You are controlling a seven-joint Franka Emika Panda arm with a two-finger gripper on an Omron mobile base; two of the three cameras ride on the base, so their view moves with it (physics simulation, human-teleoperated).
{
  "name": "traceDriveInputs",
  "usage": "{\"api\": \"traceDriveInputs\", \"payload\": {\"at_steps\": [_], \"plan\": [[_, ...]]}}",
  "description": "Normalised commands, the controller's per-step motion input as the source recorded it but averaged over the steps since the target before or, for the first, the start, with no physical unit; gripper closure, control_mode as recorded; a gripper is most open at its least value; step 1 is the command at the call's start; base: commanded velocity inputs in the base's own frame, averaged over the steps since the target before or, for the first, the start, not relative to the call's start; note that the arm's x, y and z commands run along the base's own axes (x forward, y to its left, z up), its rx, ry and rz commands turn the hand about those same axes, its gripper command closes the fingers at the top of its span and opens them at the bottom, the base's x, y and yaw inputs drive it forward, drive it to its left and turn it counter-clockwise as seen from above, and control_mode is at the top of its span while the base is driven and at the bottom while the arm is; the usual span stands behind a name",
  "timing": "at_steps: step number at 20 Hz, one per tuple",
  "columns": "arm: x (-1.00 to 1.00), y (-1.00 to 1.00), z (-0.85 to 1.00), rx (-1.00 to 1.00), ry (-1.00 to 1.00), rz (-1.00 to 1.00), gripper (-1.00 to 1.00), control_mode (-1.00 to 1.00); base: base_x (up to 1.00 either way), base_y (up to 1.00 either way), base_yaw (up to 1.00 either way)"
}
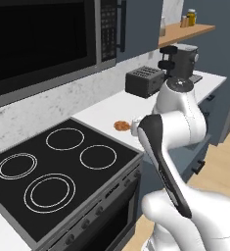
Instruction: Pick the rolling pin from the drawer and place it on the counter.
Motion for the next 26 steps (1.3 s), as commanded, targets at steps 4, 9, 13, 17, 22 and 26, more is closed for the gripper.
{"api": "traceDriveInputs", "payload": {"at_steps": [4,9,13,17,22,26], "plan": [[0.23,-1.00,0.00,0.00,0.13,-0.18,-1.00,-1.00,0.00,0.00,0.00],[0.49,-1.00,-0.12,0.00,0.20,-0.24,-1.00,-1.00,0.00,0.00,0.00],[0.58,-1.00,-0.38,0.00,0.18,-0.24,-1.00,-1.00,0.00,0.00,0.00],[0.35,-1.00,-0.68,0.03,0.16,-0.31,-1.00,-1.00,0.00,0.00,0.00],[0.51,-1.00,-0.96,0.06,0.21,-0.31,-1.00,-1.00,0.00,0.00,0.00],[0.60,-1.00,-0.88,0.05,0.20,-0.22,-1.00,-1.00,0.00,0.00,0.00]]}}
